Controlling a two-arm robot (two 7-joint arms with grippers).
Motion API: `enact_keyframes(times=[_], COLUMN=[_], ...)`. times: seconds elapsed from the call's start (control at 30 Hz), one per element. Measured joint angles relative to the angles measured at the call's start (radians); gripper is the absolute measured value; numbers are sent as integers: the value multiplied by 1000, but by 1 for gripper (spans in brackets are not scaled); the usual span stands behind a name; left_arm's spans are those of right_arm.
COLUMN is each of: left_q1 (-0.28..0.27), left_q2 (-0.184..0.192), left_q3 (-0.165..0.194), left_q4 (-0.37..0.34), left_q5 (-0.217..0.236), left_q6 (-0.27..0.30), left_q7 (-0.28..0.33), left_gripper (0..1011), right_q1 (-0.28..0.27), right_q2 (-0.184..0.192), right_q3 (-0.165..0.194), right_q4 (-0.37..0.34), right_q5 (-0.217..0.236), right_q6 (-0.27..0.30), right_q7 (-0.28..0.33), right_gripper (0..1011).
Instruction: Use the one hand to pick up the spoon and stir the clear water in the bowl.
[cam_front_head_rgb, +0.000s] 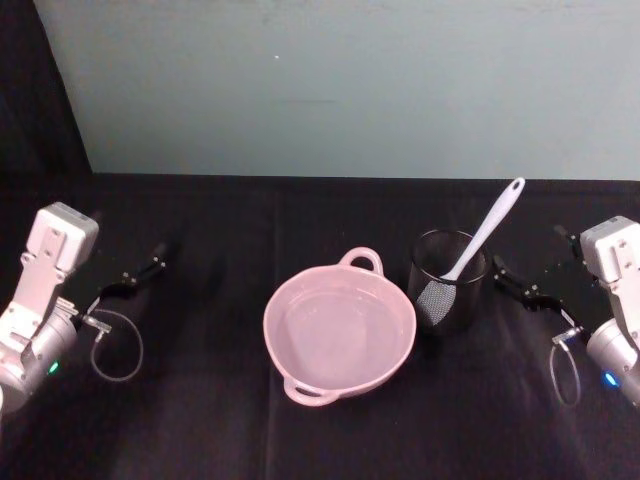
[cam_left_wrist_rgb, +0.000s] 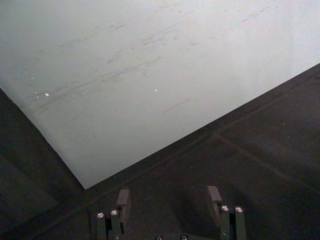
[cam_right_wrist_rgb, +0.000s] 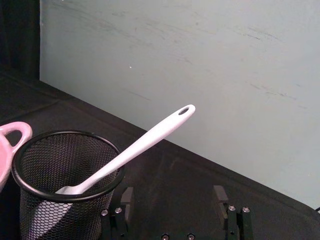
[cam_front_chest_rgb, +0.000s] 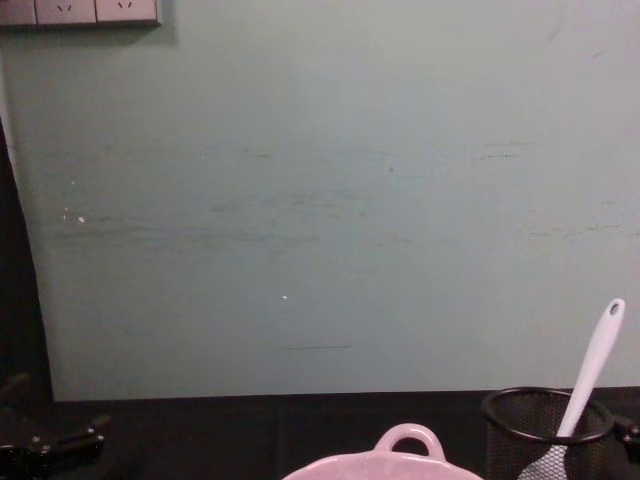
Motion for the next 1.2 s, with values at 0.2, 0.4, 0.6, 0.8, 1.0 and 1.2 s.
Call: enact_keyframes(times=[0.2,0.4,0.6,0.8,1.0,1.2], left_q1=[0,0,0,0,0,0], left_q2=[0,0,0,0,0,0], left_q3=[0,0,0,0,0,0], left_q4=[0,0,0,0,0,0], left_q5=[0,0,0,0,0,0], left_q6=[0,0,0,0,0,0], left_q7=[0,0,0,0,0,0], left_gripper=[1005,1005,1005,1005,1005,1005], right_q1=[0,0,0,0,0,0], right_q2=[0,0,0,0,0,0], right_q3=[0,0,0,0,0,0], right_q4=[0,0,0,0,0,0], right_q5=[0,0,0,0,0,0], right_q6=[0,0,0,0,0,0], right_q7=[0,0,0,0,0,0], right_gripper=[1003,1002,1002,1003,1002,1003])
